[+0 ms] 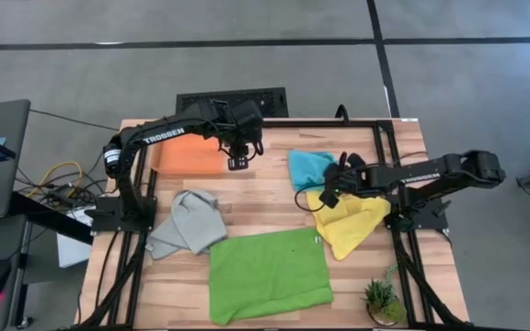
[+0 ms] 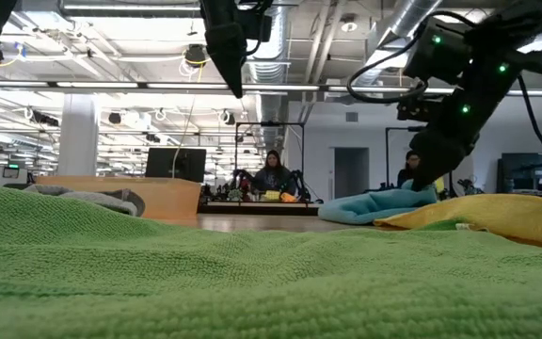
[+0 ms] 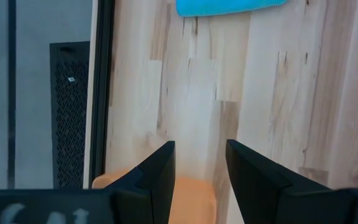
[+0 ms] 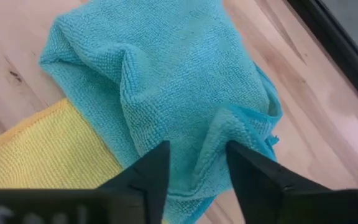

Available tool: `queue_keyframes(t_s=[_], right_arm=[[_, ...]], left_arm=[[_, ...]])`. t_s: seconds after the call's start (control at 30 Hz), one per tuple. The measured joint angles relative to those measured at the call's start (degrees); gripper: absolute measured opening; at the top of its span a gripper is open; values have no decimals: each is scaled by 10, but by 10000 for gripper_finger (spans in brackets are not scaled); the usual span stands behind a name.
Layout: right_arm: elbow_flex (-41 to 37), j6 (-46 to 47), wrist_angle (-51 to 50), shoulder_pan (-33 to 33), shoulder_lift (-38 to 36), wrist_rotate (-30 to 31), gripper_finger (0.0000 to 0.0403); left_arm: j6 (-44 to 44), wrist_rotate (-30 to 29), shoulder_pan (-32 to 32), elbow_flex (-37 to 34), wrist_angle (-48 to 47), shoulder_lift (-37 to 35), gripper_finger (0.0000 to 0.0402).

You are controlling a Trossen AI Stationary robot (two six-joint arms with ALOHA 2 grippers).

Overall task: Fold microfiber towels
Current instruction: Fold the blue microfiber cloth, then put the blue microfiber cloth into the orange bin

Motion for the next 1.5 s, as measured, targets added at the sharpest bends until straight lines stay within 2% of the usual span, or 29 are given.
queue_keyframes(t_s=[0.2, 0.33, 0.47, 0.6, 0.77, 0.87, 1.0, 1.13, 1.3, 1.5], right_arm=[[61, 0, -77, 1, -1, 1, 233], [95, 0, -132, 6, -2, 2, 239], [112, -7, -152, 18, -23, 2, 239], [118, -14, -163, 35, -74, 4, 240], [118, -29, -161, 57, -144, 4, 240], [118, -34, -161, 69, -172, 4, 240], [118, -46, -157, 81, -189, 4, 240], [118, -59, -157, 88, -192, 4, 240], [118, -69, -157, 87, -190, 4, 240], [118, -74, -157, 87, -190, 4, 240]], left_arm=[[-12, 5, 0, 0, -2, 0, 135], [-13, 52, 2, -3, 6, 0, 135], [-4, 108, 6, -40, 52, 0, 135], [-20, 153, 14, -107, 145, 0, 135], [-116, 209, 27, -200, 309, 0, 135], [-217, 226, 35, -260, 421, 0, 135], [-405, 224, 41, -326, 542, 5, 135], [-551, 186, 36, -377, 633, 6, 135], [-599, 168, 28, -403, 663, 7, 135], [-629, 173, 5, -398, 732, 62, 135]])
